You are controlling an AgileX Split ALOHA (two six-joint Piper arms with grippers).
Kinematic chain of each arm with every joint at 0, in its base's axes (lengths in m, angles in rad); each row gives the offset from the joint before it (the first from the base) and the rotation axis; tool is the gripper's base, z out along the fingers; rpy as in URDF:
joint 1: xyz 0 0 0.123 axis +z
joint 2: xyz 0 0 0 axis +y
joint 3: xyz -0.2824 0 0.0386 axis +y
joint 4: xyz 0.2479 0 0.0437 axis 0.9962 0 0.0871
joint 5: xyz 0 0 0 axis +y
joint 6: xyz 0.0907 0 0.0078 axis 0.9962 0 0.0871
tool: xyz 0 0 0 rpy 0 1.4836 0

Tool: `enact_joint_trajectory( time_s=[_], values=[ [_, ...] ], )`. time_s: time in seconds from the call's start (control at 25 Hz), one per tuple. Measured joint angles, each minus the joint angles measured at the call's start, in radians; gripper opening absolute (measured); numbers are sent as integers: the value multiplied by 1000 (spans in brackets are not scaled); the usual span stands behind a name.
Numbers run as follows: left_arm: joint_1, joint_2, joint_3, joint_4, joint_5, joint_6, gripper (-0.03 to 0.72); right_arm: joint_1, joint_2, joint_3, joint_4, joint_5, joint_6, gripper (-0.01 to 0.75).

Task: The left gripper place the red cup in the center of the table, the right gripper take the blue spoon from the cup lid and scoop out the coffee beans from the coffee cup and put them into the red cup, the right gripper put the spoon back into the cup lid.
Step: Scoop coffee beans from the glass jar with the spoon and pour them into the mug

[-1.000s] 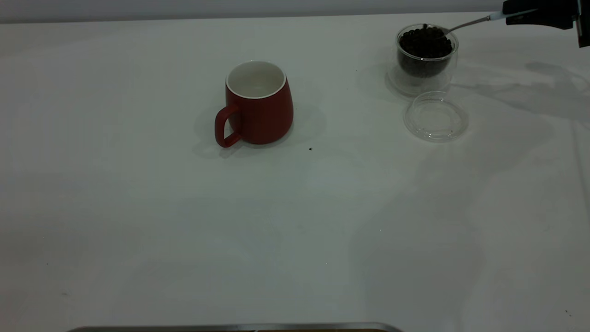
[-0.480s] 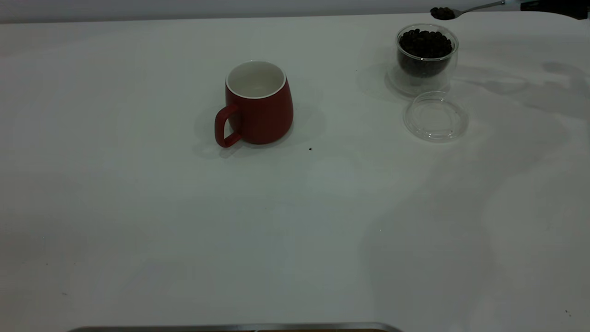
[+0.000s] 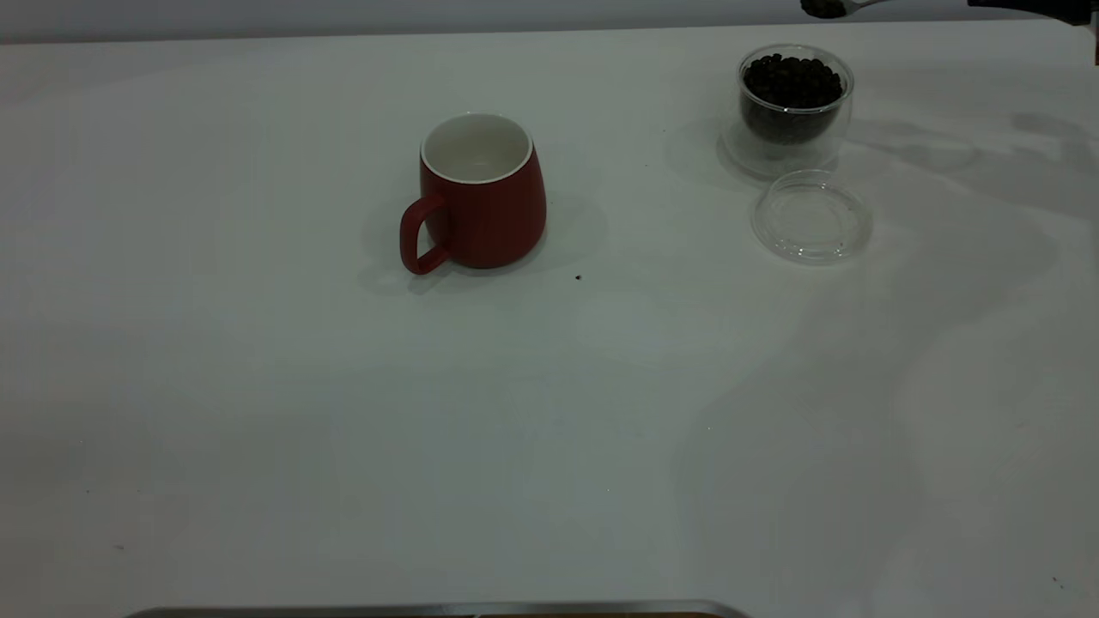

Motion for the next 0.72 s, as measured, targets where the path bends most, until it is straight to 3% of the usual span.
enact_joint_trajectory(
  time_s=[0.72],
  values=[
    [0, 0, 0, 0, 0, 0, 587, 146, -1, 0, 8, 0, 0, 102]
  ],
)
